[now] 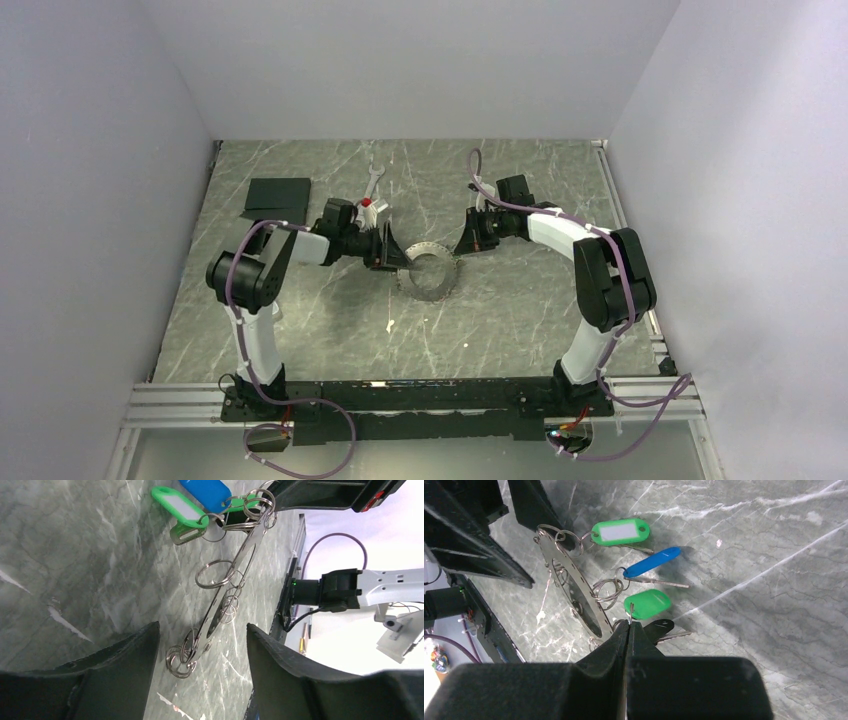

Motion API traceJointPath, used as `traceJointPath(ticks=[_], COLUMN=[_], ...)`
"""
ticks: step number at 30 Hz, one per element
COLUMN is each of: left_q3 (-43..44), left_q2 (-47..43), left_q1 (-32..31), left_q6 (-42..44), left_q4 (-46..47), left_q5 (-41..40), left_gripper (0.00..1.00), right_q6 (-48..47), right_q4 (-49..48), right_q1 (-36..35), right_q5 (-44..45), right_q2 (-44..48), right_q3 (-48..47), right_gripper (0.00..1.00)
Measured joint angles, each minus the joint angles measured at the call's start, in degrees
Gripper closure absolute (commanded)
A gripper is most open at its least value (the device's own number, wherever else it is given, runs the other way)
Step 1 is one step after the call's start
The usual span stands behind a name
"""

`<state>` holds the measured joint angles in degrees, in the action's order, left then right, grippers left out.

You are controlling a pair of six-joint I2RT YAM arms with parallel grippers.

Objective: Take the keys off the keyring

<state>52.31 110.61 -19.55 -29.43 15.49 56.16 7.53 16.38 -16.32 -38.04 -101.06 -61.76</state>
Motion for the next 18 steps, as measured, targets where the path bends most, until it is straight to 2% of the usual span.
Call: traceJointPath(ticks=[6,9,11,12,15,18], left_q3=[-0.9,-0.87,-0.87,-0.85,-0.68,-0.59], left_q2=[2.38,2.38,2.38,2.38,2.38,2.67], left_q1=[-0.04,-0.04,-0.04,-0.04,-0.33,-0.31], left_q6=[-4.87,-5.75,-6.05,-6.36,-7.3,-8.74], left_q4=[5.7,6.64,6.45,6.58,7.3,6.73], left_q5=[3.15,3.85,4.55,5.42,6.56,6.67], left_gripper=[0.66,0.85,0.99,1.0,1.0,1.0], right_q6=[-0.09,-0.7,-1.4,-1.88,-3.13,-5.22], right_q4=[0.02,0.04,0.07,0.13,1.16,2.91], right_q1=[0.0,0.0,0.0,0.0,0.07,0.68], right_q5=[-0.04,-0.13,0.04,0.22,0.22,0.35], right_q2=[-0.02,0.0,0.0,0.0,0.0,0.28], right_q3=[0.0,0.0,0.0,-0.02,-0.5,-2.45], right_gripper=[1.0,0.99,0.92,0.86,0.48,0.18])
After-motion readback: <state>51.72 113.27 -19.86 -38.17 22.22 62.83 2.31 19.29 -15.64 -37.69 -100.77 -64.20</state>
